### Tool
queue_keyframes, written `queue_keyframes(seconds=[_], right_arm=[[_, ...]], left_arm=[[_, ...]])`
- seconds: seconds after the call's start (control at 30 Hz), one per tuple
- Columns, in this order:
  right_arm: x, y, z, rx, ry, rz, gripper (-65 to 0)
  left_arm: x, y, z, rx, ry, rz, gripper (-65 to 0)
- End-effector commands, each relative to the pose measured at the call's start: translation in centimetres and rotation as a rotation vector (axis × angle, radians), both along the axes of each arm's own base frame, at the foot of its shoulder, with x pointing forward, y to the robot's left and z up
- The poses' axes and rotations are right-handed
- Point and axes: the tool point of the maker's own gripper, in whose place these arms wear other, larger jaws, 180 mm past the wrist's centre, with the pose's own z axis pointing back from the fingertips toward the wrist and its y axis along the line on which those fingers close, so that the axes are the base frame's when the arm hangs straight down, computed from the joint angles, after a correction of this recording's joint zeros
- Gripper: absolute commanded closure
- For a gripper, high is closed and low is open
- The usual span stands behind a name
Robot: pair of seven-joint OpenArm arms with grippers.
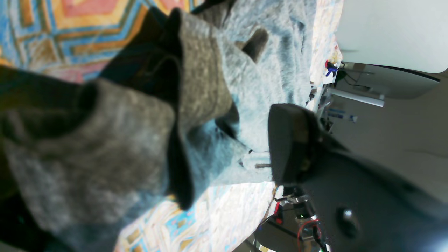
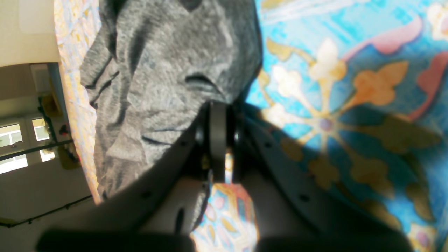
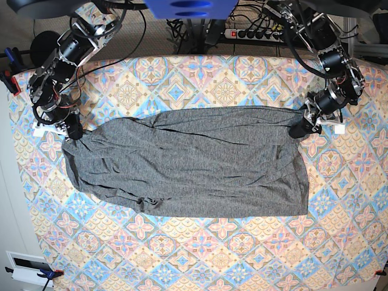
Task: Layout the t-shirt on the table in an organized manner, then fold the t-shirt properly
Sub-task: 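Hold the collar corners and drag them slightly toward the robot, then pull both collar corners apart and up to stretch the shirt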
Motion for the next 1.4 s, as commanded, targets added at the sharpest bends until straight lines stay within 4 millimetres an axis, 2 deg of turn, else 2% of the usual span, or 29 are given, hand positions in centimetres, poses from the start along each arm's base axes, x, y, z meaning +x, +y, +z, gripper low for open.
queue_keyframes(seconds=[0.0, 0.07, 0.23, 0.5, 0.63, 0.77, 0.8, 0.97, 1.2, 1.37], right_arm=[[0.7, -0.9, 1.3, -0.025, -0.035, -0.002, 0.0], [0.7, -0.9, 1.3, -0.025, -0.035, -0.002, 0.0], [0.7, -0.8, 1.3, -0.024, -0.034, -0.001, 0.0], [0.7, -0.8, 1.3, -0.022, -0.035, -0.001, 0.0], [0.5, -0.4, 1.3, -0.008, -0.025, 0.023, 0.0], [1.4, -0.6, 4.0, -0.021, -0.105, 0.03, 0.0], [1.2, -0.7, 4.3, -0.033, -0.106, 0.034, 0.0], [-2.2, -1.1, 2.4, -0.053, -0.032, 0.034, 0.0], [-3.9, -3.5, 2.4, -0.112, 0.006, 0.032, 0.0], [-5.0, -4.2, 2.1, -0.127, 0.032, 0.032, 0.0]], left_arm=[[0.4, 0.4, 0.2, 0.018, -0.006, 0.012, -31.8], [0.6, 0.8, 0.1, 0.029, -0.011, 0.033, -25.1], [0.7, 0.9, 0.1, 0.034, -0.015, 0.044, 0.0], [0.5, 1.3, -0.1, 0.045, -0.013, 0.063, 0.0], [-0.5, 1.4, -0.7, 0.048, 0.009, 0.059, 0.0], [-2.3, 2.7, -1.3, 0.079, 0.044, 0.056, 0.0], [-2.7, 3.0, -1.4, 0.088, 0.052, 0.054, 0.0], [-4.3, 5.3, -1.5, 0.141, 0.086, 0.053, 0.0], [-7.6, 6.5, -2.3, 0.153, 0.144, 0.056, 0.0], [-9.3, 7.4, -2.2, 0.143, 0.159, 0.065, 0.0]])
